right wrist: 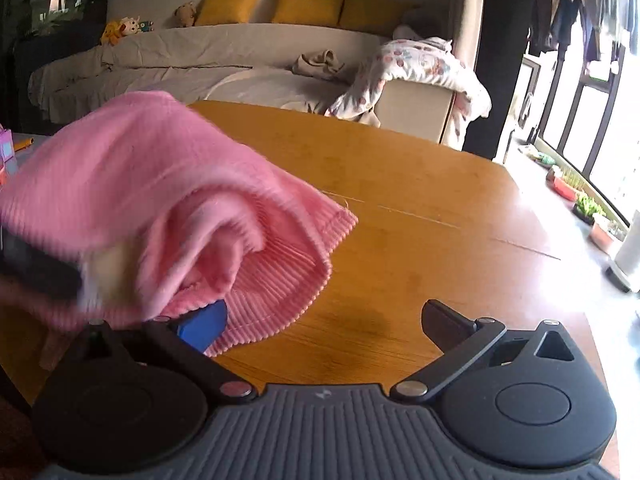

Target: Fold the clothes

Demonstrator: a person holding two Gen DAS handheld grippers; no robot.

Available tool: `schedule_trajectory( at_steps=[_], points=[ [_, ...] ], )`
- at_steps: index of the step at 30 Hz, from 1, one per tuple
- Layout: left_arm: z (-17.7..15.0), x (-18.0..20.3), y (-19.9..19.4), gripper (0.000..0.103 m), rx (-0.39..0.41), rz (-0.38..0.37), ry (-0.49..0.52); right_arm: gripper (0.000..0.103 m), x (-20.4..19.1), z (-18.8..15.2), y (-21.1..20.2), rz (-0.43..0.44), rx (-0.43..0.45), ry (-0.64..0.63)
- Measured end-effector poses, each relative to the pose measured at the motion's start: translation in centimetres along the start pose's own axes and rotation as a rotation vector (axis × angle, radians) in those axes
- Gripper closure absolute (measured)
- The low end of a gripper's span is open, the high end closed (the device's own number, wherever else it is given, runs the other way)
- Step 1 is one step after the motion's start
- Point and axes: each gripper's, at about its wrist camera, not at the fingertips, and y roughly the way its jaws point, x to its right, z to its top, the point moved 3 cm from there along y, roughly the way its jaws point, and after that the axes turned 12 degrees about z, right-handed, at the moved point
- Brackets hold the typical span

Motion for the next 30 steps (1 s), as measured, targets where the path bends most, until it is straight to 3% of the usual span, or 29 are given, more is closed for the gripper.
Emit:
schedule_trajectory(
  at_steps=[4,9,11,13,14,15,17,21,24,28,29,30],
  points=[
    [0.7,0.8,0.3,0.072,0.017,-0.050,-0.068,0.000,-0.7,0.1,0.2,-0.033,0.016,-0.060],
    [-2.2,-1.1,2.6,0.083,-0.090,0.008,-0.131,0.000,-0.3,-0.1,-0.4,-0.014,0.005,-0.126],
    [-3.0,-1.9,2.8,0.079,-0.128,0.021,-0.158,0.000,0.0,-0.2,-1.1,0.005,-0.007,-0.177],
    [-3.5,-2.0,1.9,0.072,-0.166,0.026,-0.123,0.000,0.5,-0.4,-2.3,0.042,-0.022,-0.245],
    [-3.5,-2.2,1.2,0.057,-0.177,0.029,-0.099,0.000,0.9,-0.3,-3.4,0.099,-0.017,-0.253],
    [-3.6,-1.8,0.3,0.033,-0.178,0.030,-0.069,0.000,1.4,-0.1,-4.6,0.156,-0.012,-0.261],
    [-3.2,-1.0,-1.9,0.016,-0.144,0.032,-0.009,0.000,2.4,0.8,-7.3,0.290,0.042,-0.225],
    [-1.3,0.1,-6.1,0.006,-0.015,0.024,0.037,0.000,4.2,4.6,-9.6,0.431,0.204,-0.102],
    [0.0,-0.5,-6.8,0.006,0.052,0.057,-0.012,0.000,4.2,6.8,-5.4,0.431,0.163,-0.043],
    [-0.3,-2.7,-4.2,0.009,-0.016,0.127,-0.101,0.000,4.1,9.6,0.1,0.430,0.108,0.036],
    [-0.1,-3.5,-3.4,0.019,-0.033,0.141,-0.103,0.000,4.1,10.3,1.5,0.429,0.094,0.055],
    [0.1,-3.8,-2.9,0.034,-0.039,0.149,-0.093,0.000,4.0,10.2,2.9,0.409,0.054,0.048]
  ],
)
